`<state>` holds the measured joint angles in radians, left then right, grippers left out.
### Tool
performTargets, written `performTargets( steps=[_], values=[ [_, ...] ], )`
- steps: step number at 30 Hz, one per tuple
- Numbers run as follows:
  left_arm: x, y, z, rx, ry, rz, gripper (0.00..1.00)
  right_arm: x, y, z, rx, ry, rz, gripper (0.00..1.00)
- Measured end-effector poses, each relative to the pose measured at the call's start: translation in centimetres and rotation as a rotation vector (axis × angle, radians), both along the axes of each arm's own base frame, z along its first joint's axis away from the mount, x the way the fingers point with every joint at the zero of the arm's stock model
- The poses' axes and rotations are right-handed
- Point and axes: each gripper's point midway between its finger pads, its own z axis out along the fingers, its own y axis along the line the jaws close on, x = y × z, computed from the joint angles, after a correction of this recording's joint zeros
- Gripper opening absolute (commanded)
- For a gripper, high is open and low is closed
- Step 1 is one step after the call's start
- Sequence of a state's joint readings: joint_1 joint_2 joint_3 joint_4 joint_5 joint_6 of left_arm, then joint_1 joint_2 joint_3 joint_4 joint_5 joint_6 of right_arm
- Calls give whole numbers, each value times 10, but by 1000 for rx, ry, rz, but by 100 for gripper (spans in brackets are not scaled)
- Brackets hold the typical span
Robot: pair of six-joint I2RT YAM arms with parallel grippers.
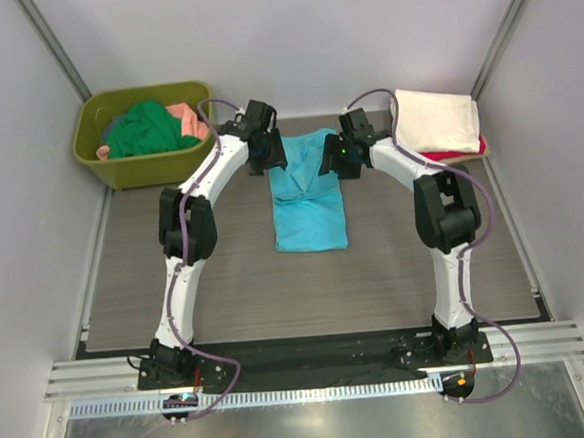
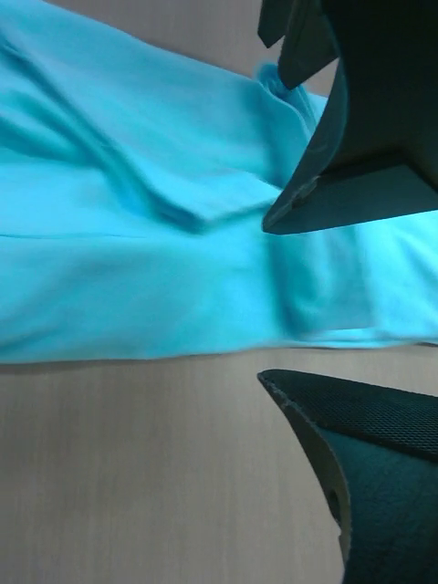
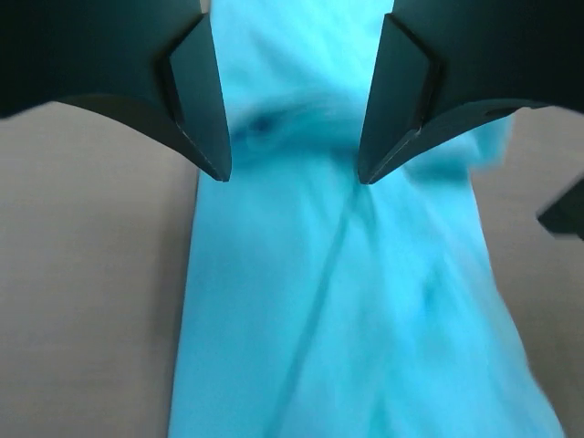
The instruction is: Fold and stack the t-shirts
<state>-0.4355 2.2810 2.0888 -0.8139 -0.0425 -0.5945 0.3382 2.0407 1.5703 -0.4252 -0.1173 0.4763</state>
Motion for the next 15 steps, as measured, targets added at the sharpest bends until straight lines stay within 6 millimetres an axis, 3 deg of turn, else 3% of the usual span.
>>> performTargets(
  steps=[2, 4, 7, 9, 11, 15],
  values=[
    [30, 0, 2, -24, -17, 20, 63, 41, -1, 3, 9, -22, -21, 64],
    [43, 4, 9, -44, -27, 33, 64, 69, -5, 12, 15, -51, -45, 65],
    [37, 20, 29, -54, -25, 50, 66, 74, -18, 28, 15, -74, -71, 65],
    [19, 31, 43, -56, -28, 56, 66, 55, -22, 41, 12, -83, -72, 65],
    [-13, 41, 54, -51, -6, 53, 66, 27, -14, 51, 13, -84, -44, 64],
    [-64, 52, 84, -61, -19, 31, 66, -35, 37, 58, 14, -91, 89, 63]
  ],
)
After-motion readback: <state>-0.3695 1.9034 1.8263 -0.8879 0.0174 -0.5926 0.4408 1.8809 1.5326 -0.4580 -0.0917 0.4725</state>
